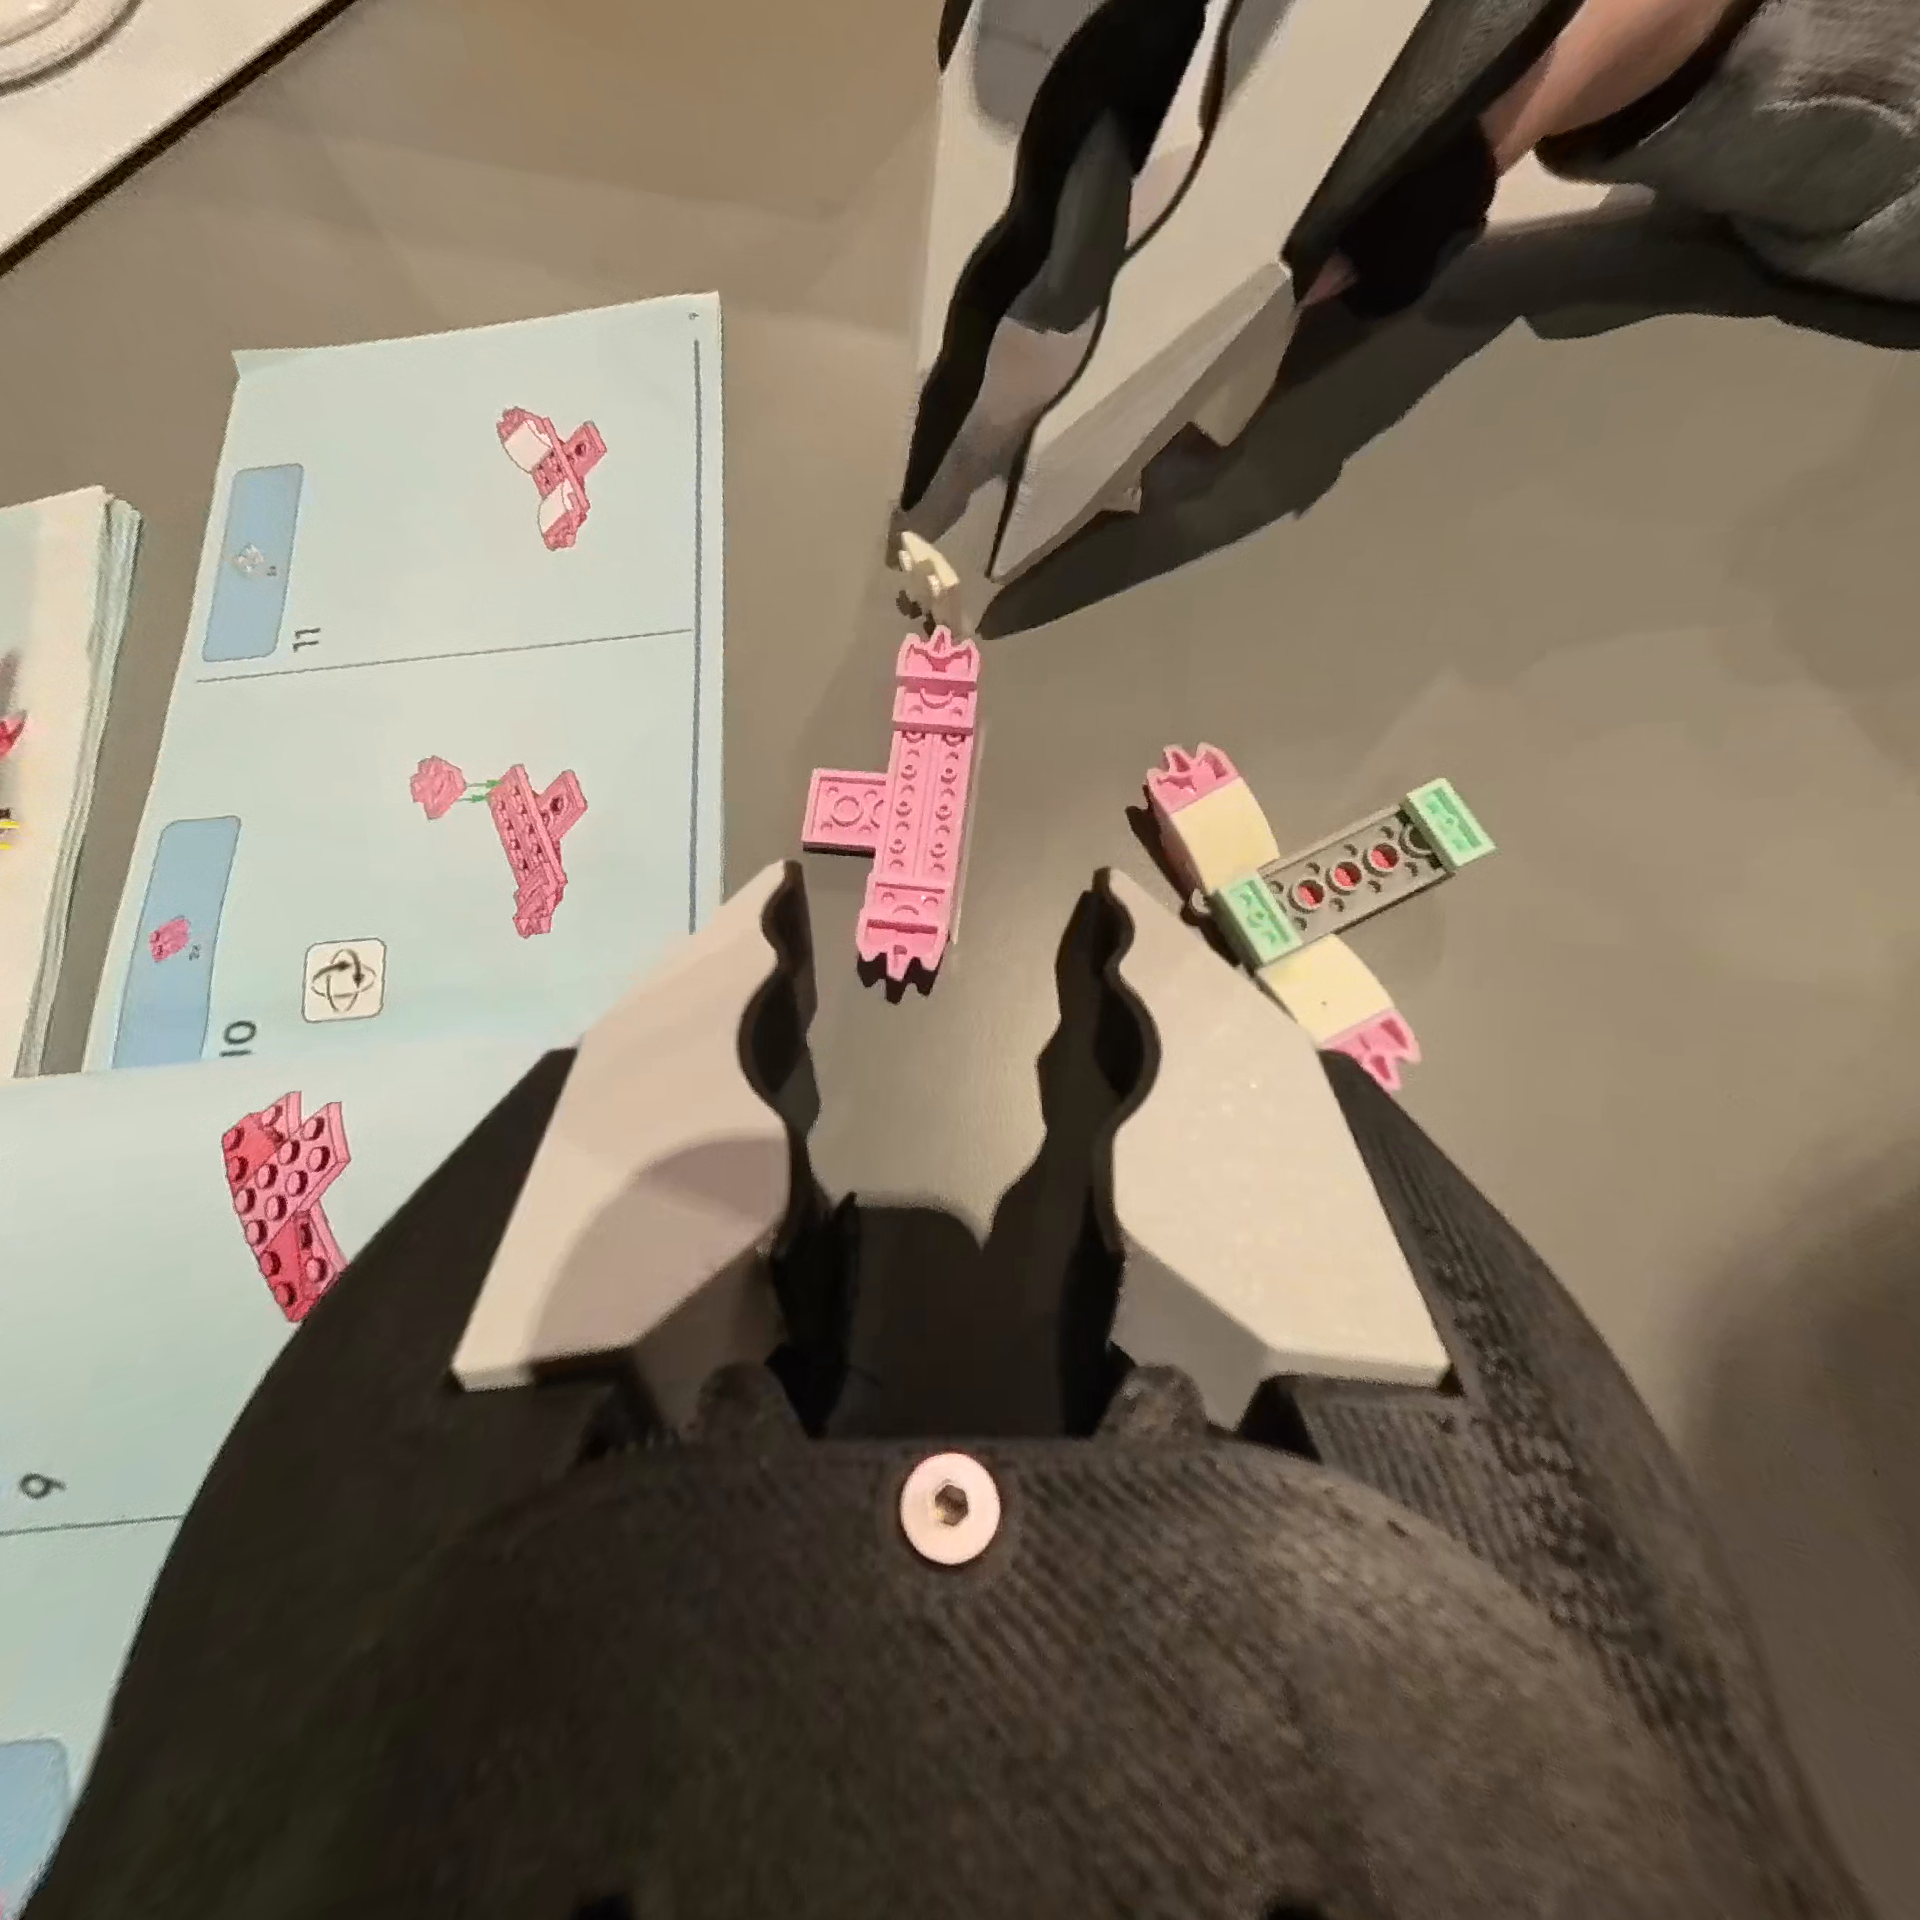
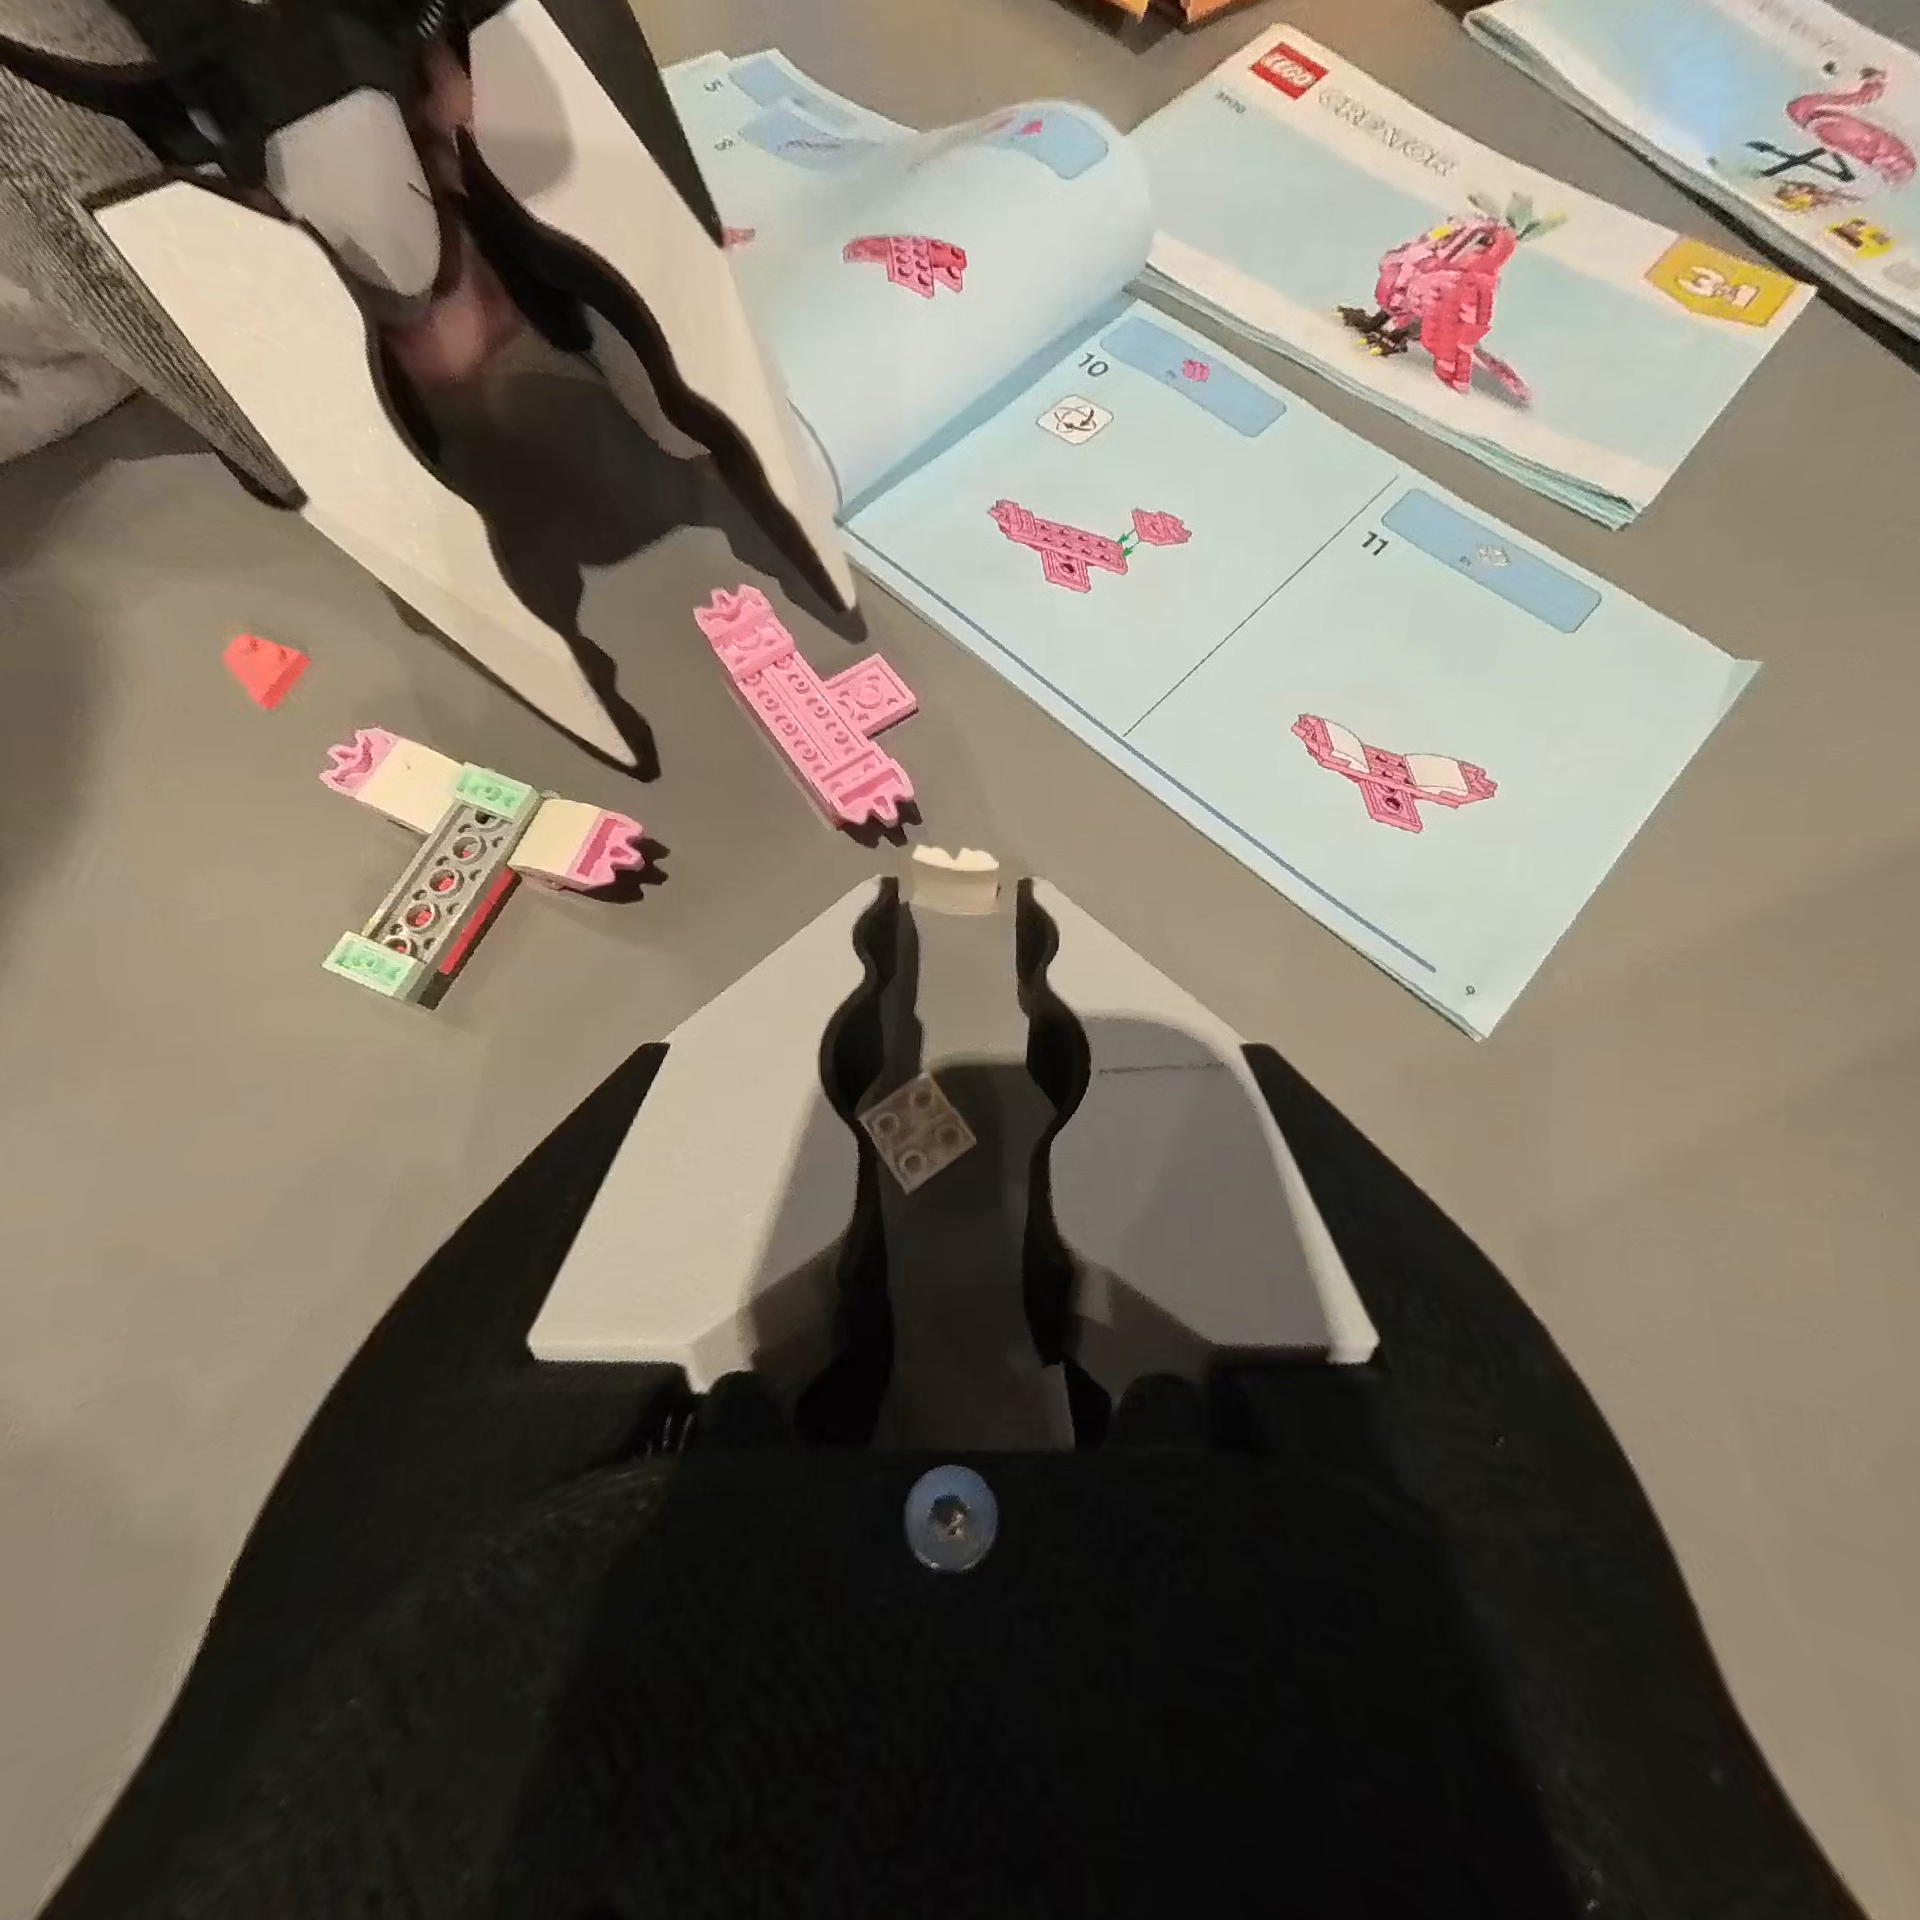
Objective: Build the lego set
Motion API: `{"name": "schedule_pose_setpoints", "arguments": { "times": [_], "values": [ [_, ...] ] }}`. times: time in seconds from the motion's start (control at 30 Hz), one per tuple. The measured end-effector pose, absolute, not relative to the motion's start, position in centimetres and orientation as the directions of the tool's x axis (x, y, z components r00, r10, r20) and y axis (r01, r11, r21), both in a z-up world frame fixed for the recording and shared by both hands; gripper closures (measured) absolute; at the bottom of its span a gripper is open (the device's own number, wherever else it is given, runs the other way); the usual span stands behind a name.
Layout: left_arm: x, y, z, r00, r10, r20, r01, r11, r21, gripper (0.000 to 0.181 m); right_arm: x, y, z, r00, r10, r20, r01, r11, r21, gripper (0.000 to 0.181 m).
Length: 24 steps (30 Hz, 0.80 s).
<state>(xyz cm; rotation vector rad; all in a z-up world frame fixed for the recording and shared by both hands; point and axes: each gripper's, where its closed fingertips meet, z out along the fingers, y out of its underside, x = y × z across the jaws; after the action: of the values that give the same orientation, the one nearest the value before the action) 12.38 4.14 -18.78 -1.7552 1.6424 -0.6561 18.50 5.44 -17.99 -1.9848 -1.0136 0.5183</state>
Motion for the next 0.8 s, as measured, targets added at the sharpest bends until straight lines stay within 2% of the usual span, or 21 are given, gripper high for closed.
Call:
{"name": "schedule_pose_setpoints", "arguments": {
  "times": [0.13,0.23,0.37,0.5,0.63,0.7,0.8],
  "values": [
    [12.4,4.2,-18.7,0.104,-0.994,-0.039,-0.661,-0.040,-0.749,0.128,18.0,6.0,-18.3,0.596,0.802,0.034,0.482,-0.323,-0.814,0.158],
    [12.4,4.3,-18.5,0.111,-0.993,-0.043,-0.654,-0.040,-0.755,0.127,17.9,6.1,-18.5,0.592,0.804,0.052,0.506,-0.321,-0.801,0.166],
    [12.4,4.4,-18.3,0.118,-0.992,-0.050,-0.648,-0.039,-0.760,0.128,18.8,5.4,-18.3,0.581,0.813,0.038,0.540,-0.350,-0.765,0.166],
    [12.3,4.6,-18.3,0.119,-0.990,-0.072,-0.651,-0.023,-0.759,0.129,20.5,0.9,-18.0,0.536,0.838,-0.103,0.645,-0.485,-0.590,0.166],
    [12.2,4.6,-18.1,0.121,-0.990,-0.066,-0.642,-0.027,-0.766,0.129,22.2,-1.8,-18.8,0.558,0.823,-0.103,0.750,-0.554,-0.361,0.166],
    [12.1,4.6,-18.1,0.120,-0.990,-0.069,-0.642,-0.025,-0.766,0.129,21.9,-2.0,-19.4,0.550,0.828,-0.112,0.776,-0.556,-0.298,0.166],
    [12.0,4.6,-18.1,0.118,-0.990,-0.080,-0.646,-0.015,-0.763,0.129,21.3,-1.4,-19.6,0.554,0.825,-0.114,0.785,-0.563,-0.260,0.166]
  ]
}}
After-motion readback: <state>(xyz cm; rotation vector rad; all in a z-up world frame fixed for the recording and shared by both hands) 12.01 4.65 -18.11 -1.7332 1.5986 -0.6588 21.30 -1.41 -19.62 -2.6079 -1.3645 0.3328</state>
